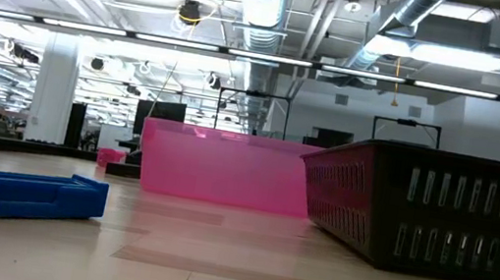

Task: Pick & Place Office items
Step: Put the light pink charger adapter into the pink bin

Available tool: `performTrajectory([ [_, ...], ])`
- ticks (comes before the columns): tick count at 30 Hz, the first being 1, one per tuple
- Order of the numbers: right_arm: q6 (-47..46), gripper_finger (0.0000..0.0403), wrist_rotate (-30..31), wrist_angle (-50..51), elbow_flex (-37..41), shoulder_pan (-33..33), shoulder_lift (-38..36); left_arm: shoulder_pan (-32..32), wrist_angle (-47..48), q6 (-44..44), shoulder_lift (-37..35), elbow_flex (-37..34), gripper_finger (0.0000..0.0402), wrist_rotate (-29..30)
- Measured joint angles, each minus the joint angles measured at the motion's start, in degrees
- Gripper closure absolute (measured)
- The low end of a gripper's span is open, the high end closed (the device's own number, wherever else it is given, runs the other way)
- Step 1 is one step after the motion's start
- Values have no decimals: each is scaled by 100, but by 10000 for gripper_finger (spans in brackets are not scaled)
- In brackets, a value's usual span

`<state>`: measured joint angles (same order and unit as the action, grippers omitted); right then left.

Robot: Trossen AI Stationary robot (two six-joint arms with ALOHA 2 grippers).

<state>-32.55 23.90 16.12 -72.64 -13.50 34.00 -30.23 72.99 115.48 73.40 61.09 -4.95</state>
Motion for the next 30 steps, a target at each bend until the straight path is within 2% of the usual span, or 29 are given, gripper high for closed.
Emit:
performTrajectory([
  [3, 5, 195, 9, 1, 0, 0, -1, -470, -402, 787, 48, -394, 199, 53],
  [5, 16, 195, 16, 4, 0, 0, 0, -659, -859, 968, 66, -728, 189, -7],
  [8, 16, 195, 22, -51, 0, 7, 0, -635, -1483, 1043, 56, -1172, 162, -89],
  [15, 9, 195, 57, -196, 0, 7, -2, -427, -1357, 1102, 49, -1779, 109, 107],
  [30, 38, 195, 170, -160, 0, 7, 15, -434, -2666, 1147, 49, -2861, 104, 323],
])
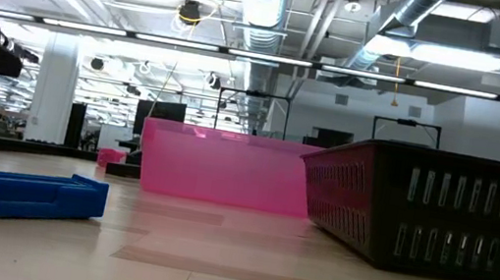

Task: Pick & Place Office items
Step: Put the light pink charger adapter into the pink bin

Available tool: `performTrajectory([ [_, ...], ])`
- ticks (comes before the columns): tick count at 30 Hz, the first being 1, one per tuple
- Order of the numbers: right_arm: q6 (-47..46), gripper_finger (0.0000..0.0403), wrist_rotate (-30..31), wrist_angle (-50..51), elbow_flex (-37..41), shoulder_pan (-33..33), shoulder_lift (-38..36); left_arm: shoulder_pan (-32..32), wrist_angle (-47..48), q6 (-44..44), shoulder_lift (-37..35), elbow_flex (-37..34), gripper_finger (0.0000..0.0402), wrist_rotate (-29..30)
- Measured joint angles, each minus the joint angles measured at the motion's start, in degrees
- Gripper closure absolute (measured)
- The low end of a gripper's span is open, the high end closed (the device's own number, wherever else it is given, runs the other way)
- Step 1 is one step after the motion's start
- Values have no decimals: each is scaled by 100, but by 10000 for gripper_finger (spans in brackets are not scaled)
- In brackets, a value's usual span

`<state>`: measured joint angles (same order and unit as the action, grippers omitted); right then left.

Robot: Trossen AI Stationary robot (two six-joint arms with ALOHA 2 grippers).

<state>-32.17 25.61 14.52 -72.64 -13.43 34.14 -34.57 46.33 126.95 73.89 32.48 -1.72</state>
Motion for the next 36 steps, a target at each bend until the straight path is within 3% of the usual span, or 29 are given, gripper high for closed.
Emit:
performTrajectory([
  [6, 27, 195, 2, 7, 0, 0, 42, 3, -399, 0, 0, -131, 125, 17],
  [17, 86, 195, 153, 167, 4, 0, 69, 3, -442, 4, 0, -134, 210, 44],
  [28, 92, 195, 155, 168, 4, 0, 73, 4, -837, 61, 0, -137, 267, 224],
  [36, 200, 195, 151, 166, 4, 0, 77, 68, -2321, -537, -35, -137, 259, 1383],
])
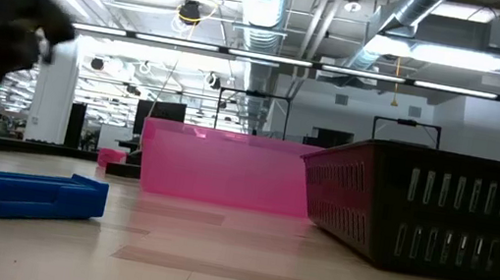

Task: Pick & Place Office items
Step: Put the light pink charger adapter into the pink bin

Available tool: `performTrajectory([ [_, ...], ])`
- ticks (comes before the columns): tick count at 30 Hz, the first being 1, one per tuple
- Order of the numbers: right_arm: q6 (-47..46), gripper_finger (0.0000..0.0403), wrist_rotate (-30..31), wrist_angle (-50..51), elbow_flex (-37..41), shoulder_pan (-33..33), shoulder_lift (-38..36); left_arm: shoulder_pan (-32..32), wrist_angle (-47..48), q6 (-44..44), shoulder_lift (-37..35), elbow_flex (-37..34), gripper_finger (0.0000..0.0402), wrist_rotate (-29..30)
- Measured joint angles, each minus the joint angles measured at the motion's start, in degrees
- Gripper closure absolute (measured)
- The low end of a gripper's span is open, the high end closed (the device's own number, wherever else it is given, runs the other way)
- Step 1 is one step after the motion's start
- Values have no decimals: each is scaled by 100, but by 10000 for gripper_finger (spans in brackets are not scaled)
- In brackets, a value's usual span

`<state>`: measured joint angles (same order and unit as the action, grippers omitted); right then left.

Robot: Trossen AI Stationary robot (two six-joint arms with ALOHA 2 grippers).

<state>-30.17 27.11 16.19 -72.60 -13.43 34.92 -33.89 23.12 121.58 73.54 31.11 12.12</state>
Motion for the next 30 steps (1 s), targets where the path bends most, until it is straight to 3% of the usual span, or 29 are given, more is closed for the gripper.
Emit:
performTrajectory([
  [8, 37, 195, -9, 0, 0, 0, 0, 815, -2462, -2232, 0, 0, 263, 1208],
  [13, 32, 195, -72, -6, -2, -4, 0, 1755, -4150, -4137, 0, 0, 263, 1151],
  [18, 35, 195, -190, -37, -4, -4, -3, 2923, -5482, -6033, 0, 64, 263, 678],
  [23, 101, 195, -288, -33, -4, -4, -4, 4081, -5141, -7325, 0, 707, 263, -488],
  [27, 190, 195, -289, -31, -4, -4, -10, 4751, -3366, -8317, 2, 1590, 263, -1373],
  [30, 226, 195, -286, -8, -4, -4, -11, 5029, -1815, -9099, 2, 2325, 263, -1699],
])
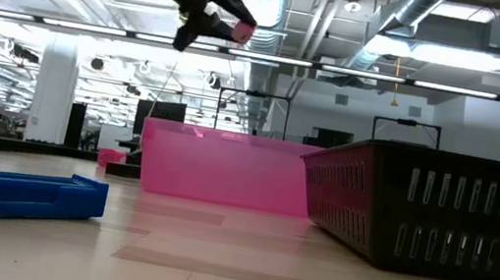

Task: Pick & Place Office items
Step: Put the light pink charger adapter into the pink bin

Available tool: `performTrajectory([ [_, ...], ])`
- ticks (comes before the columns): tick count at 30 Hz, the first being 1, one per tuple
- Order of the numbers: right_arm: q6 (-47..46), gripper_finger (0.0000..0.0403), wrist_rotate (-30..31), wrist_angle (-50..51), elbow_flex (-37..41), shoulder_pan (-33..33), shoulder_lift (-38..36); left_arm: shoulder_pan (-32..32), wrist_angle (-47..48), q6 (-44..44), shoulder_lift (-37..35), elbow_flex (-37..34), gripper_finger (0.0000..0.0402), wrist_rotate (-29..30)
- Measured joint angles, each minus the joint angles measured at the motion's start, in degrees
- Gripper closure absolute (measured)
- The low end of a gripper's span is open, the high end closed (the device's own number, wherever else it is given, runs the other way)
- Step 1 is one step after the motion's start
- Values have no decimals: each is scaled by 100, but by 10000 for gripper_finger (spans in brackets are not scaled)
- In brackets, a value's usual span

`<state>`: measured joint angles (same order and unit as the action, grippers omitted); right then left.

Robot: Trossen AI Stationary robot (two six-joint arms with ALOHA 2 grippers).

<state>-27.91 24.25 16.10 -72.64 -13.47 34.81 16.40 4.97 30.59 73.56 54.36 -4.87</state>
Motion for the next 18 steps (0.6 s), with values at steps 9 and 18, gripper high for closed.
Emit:
performTrajectory([
  [9, 157, 195, 31, 20, 0, 0, 0, -30, 2529, -1580, 119, 1071, 263, -56],
  [18, 154, 195, 133, 23, 0, 0, 0, -507, 2770, -2336, 1257, 1375, 263, -58],
])
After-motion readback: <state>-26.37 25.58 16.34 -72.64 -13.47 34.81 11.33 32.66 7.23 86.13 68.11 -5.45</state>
